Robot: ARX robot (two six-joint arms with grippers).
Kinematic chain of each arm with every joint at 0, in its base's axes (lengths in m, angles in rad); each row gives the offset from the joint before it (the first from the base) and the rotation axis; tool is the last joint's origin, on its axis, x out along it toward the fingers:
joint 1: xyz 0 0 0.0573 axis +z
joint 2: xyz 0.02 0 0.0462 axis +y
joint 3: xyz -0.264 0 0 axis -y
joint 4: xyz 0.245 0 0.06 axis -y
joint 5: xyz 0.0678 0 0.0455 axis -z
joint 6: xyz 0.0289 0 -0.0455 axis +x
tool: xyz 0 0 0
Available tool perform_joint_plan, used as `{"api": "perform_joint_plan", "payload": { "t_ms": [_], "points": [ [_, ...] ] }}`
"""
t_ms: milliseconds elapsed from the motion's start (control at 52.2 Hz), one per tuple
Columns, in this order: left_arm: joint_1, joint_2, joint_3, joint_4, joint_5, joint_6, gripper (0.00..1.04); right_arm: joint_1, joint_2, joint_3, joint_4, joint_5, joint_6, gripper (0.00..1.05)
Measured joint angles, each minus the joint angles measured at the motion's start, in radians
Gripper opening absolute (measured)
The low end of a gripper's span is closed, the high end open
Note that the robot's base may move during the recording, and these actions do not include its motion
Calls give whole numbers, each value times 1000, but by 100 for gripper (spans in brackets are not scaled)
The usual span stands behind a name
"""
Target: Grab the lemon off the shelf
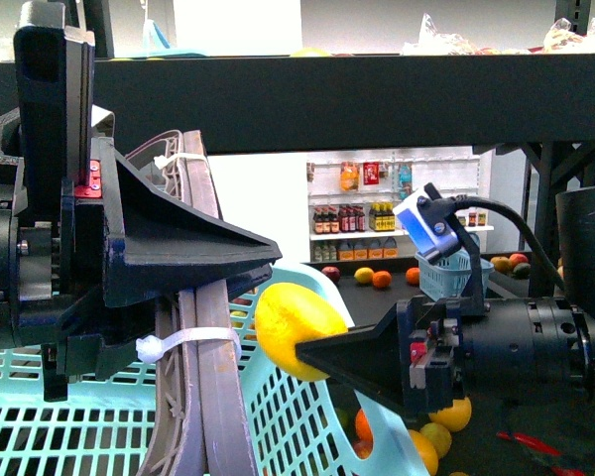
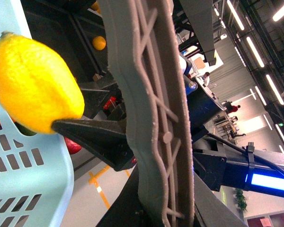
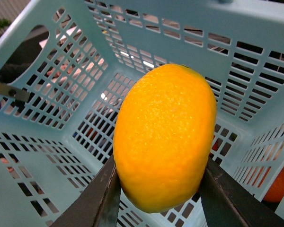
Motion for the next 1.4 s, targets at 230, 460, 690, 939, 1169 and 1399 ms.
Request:
{"api": "perform_joint_plan", "payload": {
  "t_ms": [230,460,690,939,1169,1399],
  "points": [
    [0,0,0,0,-1,0,10,18,8,-8,-30,32,-100,59],
    [0,0,0,-1,0,-3,10,16,8,-13,22,25,-89,94],
    [0,0,0,-1,-3,-4,10,-32,61,21,230,88,94,97],
    [0,0,0,-1,0,-6,10,-181,295,300,-52,520,238,97],
    [0,0,0,-1,-3,-6,10,-128,551,370,-236,710,-52,97],
    [0,0,0,-1,-3,-6,10,-73,671,356,-193,682,-147,97]
  ]
}}
